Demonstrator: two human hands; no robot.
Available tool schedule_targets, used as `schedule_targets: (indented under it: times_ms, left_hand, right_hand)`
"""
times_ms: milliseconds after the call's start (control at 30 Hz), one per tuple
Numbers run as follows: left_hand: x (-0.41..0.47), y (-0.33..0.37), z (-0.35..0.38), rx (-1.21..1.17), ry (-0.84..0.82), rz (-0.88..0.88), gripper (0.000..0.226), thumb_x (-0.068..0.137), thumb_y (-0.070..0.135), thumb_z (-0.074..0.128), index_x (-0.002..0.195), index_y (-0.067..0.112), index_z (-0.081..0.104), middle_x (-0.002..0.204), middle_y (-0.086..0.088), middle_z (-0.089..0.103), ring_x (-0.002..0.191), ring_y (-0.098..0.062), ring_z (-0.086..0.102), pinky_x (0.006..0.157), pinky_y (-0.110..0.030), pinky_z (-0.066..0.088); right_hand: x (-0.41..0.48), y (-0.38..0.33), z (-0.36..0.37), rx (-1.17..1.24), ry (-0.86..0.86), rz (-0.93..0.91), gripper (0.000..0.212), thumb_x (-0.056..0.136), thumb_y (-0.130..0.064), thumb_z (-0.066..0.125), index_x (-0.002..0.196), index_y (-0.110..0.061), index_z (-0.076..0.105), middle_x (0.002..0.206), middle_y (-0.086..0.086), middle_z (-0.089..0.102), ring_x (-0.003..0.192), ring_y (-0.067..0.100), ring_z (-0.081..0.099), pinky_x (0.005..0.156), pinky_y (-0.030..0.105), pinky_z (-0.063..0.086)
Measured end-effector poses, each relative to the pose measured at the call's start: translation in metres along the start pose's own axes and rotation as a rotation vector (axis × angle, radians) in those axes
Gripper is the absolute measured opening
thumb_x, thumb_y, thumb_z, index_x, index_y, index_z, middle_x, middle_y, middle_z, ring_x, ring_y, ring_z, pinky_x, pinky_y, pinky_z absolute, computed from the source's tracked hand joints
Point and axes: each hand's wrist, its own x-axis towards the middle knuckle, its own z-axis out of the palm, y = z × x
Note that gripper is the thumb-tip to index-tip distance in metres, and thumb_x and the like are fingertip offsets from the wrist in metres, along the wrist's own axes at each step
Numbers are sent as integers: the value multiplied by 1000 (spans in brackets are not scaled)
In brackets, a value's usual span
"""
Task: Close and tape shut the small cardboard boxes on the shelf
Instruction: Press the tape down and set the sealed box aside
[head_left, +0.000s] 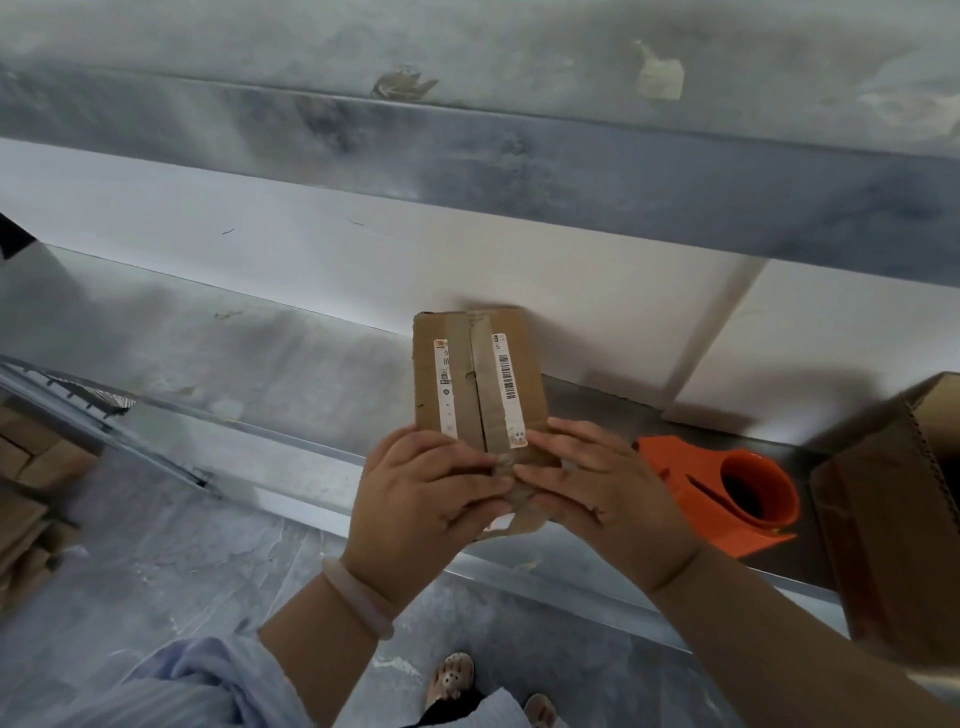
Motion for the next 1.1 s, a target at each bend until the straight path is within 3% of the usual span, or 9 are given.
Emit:
schedule_targets:
  times_ms: [100,300,500,733,833,1000,1100]
  left_hand:
    - [-1,-7,-3,25,-63,33,27,93,53,59,93,35,78,104,18,72,97,-11,66,90,-42,50]
    - [-7,-26,-13,-61,-180,41,25,91,44,61,103,30,77,115,13,71,114,-6,63,102,-47,48]
    - [-11,-35,-22,-82,-360,138,34,103,34,43,130,26,61,135,12,59,135,-7,45,117,-41,31]
    - [-14,-33,-32,-86,-469,138,47,97,17,42,143,25,48,150,11,44,147,-12,26,117,-36,31]
    - [-15,-38,-36,-90,-458,120,46,99,23,44,144,29,47,153,11,41,147,-13,27,113,-37,37]
    - [-21,-45,-31,-206,-251,-88,36,92,37,57,125,28,66,143,11,54,141,-12,39,109,-32,43]
    - [-24,-46,-27,-186,-267,-73,35,95,36,53,127,28,65,145,13,51,143,-13,37,112,-30,39]
  right_hand:
    - [-3,4,1,-10,7,-31,38,102,-44,43,120,-25,70,136,-8,57,136,16,44,113,25,34]
    - [-7,11,0,13,-24,-78,36,95,-34,55,127,-22,62,136,-8,57,138,16,43,112,31,40]
    - [-9,12,-2,49,-74,-53,37,96,-33,53,130,-22,58,138,-9,55,140,13,41,111,30,41]
    - [-20,1,-1,78,-124,95,43,100,-27,42,142,-23,46,150,-7,44,144,8,31,113,36,38]
    - [-23,-4,-3,126,-90,186,44,99,-33,43,143,-25,46,151,-10,42,139,0,37,111,29,40]
    - [-16,-7,-4,152,-42,210,52,96,-55,44,137,-24,50,145,-15,46,132,-4,44,109,16,35]
    - [-13,-4,-3,230,1,251,43,91,-41,61,131,-24,57,139,-16,52,130,-5,46,109,15,36]
